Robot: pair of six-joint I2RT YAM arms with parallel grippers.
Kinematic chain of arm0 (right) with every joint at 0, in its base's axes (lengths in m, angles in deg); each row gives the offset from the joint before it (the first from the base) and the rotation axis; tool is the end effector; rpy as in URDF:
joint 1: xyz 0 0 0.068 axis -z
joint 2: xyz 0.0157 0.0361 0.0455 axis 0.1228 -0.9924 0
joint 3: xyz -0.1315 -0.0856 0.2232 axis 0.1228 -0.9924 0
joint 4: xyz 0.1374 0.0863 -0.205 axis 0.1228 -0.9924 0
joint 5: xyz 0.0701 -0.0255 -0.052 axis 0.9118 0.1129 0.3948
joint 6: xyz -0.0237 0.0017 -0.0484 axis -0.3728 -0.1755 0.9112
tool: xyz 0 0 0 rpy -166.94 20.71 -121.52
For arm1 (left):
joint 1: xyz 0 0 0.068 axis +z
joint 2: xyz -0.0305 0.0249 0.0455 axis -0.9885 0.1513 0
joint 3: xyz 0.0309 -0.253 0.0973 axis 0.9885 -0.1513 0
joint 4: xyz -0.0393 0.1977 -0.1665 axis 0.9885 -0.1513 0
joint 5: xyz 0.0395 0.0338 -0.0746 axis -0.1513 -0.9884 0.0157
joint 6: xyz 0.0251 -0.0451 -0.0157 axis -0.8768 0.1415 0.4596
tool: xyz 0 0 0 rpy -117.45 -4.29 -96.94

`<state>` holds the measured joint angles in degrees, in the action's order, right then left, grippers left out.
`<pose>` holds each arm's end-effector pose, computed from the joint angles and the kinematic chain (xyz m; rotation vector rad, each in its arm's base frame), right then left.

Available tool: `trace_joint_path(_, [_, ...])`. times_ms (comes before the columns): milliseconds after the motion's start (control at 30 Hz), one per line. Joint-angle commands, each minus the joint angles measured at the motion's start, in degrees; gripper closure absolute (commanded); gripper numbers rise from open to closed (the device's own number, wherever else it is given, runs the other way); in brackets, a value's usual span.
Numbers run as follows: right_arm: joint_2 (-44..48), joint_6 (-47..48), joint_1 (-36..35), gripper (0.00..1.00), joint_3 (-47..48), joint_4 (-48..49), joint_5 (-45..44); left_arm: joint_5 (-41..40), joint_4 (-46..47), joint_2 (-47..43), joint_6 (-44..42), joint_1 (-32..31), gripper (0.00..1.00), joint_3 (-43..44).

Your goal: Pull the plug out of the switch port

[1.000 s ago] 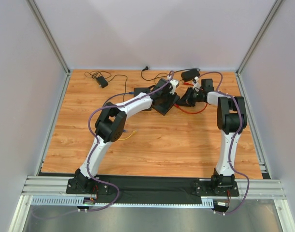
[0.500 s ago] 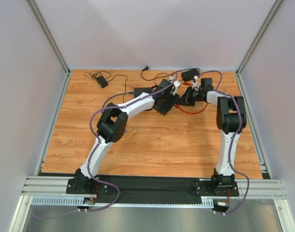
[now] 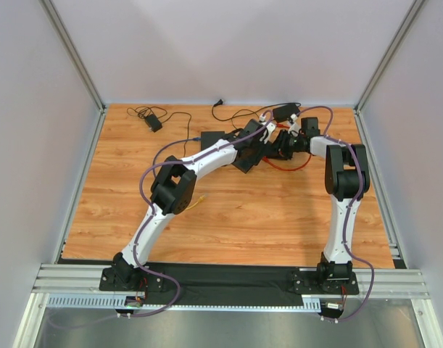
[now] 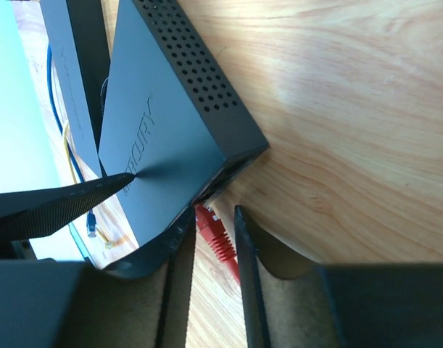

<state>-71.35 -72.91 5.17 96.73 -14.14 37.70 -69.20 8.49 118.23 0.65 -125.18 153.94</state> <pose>0.4621 0.0404 0.1146 0.1936 2.5061 1.1880 0.3976 -0.3769 0.1795 0.7561 2.2727 -0.2639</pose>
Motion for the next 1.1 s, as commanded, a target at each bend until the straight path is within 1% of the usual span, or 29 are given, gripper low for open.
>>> trace_joint_path(0, [-0.3, -0.1, -0.7, 0.68, 0.2, -1.1, 0.1, 0.1, -1.4, 0.0, -0.8, -0.2, 0.41, 0.1])
trace_joint_path(100, [-0.1, -0.6, -0.3, 0.66, -0.5, -0.1, 1.2, 0.3, -1.0, -0.5, -0.8, -0.2, 0.42, -0.7])
trace_joint_path(233, [0.0, -3.3, 0.2, 0.65, -2.2, 4.0, 3.8, 0.9, -1.1, -0.5, -0.8, -0.2, 0.43, -0.7])
trace_joint_path(433, [-1.2, -3.2, 0.2, 0.66, -1.3, 3.0, 4.8, 1.6, -0.9, -0.5, -0.7, -0.2, 0.44, -0.7])
trace_joint_path(567, [-1.9, -3.2, 0.2, 0.71, -0.8, 2.2, 4.7, 2.0, -0.9, -0.5, -0.6, -0.2, 0.45, -0.6])
trace_joint_path(833, [-3.3, -2.5, -0.7, 0.76, 1.4, -0.3, 4.3, 2.9, -0.9, -0.3, -0.3, -0.2, 0.46, -0.5])
trace_joint_path(867, [-3.5, -2.3, -0.7, 0.78, 1.7, -0.6, 4.2, 2.9, -0.9, -0.4, -0.3, -0.2, 0.45, -0.5])
trace_joint_path(967, [-3.5, -2.0, -0.9, 0.82, 1.7, -1.0, 4.0, 2.6, -1.4, 0.2, -0.3, -0.2, 0.43, 0.5])
trace_joint_path(1000, [-3.5, -1.9, -1.0, 0.83, 1.7, -1.2, 3.8, 2.5, -2.1, 0.9, -0.3, -0.2, 0.40, 1.7])
trace_joint_path(1067, [-3.3, -2.0, -0.8, 0.84, 1.7, -1.3, 3.8, 2.5, -3.1, 1.6, -0.4, -0.2, 0.40, 3.1])
